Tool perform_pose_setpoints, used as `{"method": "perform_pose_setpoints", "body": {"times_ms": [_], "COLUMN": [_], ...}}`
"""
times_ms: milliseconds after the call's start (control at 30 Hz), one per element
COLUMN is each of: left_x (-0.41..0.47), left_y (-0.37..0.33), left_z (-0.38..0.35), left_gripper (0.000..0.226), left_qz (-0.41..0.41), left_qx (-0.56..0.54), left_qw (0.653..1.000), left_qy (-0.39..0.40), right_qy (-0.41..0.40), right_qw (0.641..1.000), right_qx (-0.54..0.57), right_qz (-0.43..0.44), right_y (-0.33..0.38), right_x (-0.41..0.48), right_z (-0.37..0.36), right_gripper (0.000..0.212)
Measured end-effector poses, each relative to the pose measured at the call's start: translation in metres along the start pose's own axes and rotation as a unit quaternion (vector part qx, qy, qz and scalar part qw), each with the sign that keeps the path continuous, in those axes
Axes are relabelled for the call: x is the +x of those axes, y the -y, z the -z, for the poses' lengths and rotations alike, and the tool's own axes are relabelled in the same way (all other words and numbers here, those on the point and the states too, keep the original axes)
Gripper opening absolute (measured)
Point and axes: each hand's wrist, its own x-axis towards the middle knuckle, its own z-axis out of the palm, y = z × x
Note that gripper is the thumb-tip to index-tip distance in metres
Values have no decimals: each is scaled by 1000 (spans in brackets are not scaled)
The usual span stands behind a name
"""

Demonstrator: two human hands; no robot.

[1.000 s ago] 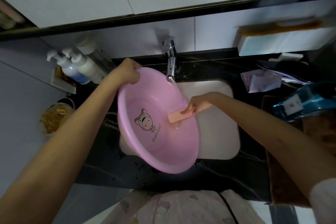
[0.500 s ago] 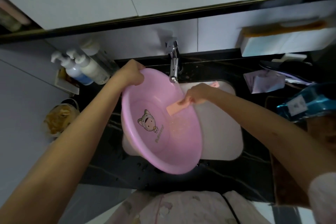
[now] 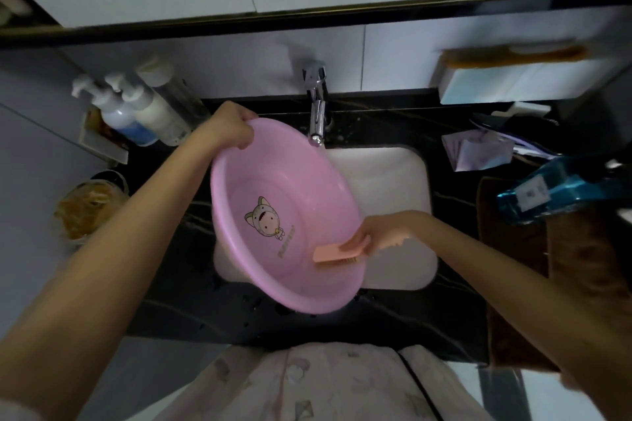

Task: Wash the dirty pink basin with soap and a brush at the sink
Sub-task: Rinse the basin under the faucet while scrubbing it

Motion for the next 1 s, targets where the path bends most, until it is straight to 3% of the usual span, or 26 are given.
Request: {"method": "perform_pose_setpoints", "body": {"times_ms": [67, 133, 200, 267, 333, 400, 467, 533, 600, 767, 867, 933, 1000], "left_x": [1, 1, 0, -1, -2, -3, -4, -8, -14, -17, -8, -8, -13], "left_y": [4, 12, 23, 30, 36, 41, 50, 61, 72, 86, 83, 74, 62], "left_z": [0, 2, 4, 4, 4, 4, 2, -7, -23, -92, -143, -174, -198], "left_gripper": [58, 58, 59, 60, 60, 61, 61, 61, 61, 51, 60, 64, 67], "left_qz": [-3, -2, 1, 3, 6, 5, 7, 12, 7, -41, -80, -98, -174], "left_qx": [-7, -23, -46, -66, -89, -100, -122, -147, -139, -119, -41, -12, 38], "left_qw": [1000, 1000, 999, 998, 996, 995, 992, 989, 989, 984, 985, 988, 982], "left_qy": [1, 0, 3, 8, 10, 11, 17, 34, 56, 126, 149, 120, 61], "right_qy": [-39, -169, -295, -371, -376, -348, -372, -436, -498, -593, -647, -678, -700], "right_qw": [999, 985, 953, 904, 865, 830, 788, 757, 751, 707, 665, 640, 628], "right_qx": [7, 22, 65, 185, 303, 419, 479, 478, 419, 370, 358, 344, 321], "right_qz": [25, 18, -35, -105, -137, -118, -105, -94, -114, -107, -106, -109, -113], "right_y": [3, 5, 6, 7, 16, 25, 29, 28, 27, 41, 55, 64, 73], "right_x": [-19, -33, -37, -28, -21, -17, -23, -40, -63, -120, -138, -147, -150], "right_z": [-8, -17, -29, -41, -53, -61, -63, -60, -53, -36, -21, -13, -8], "right_gripper": [57, 48, 37, 39, 37, 34, 39, 51, 55, 19, 17, 15, 27]}}
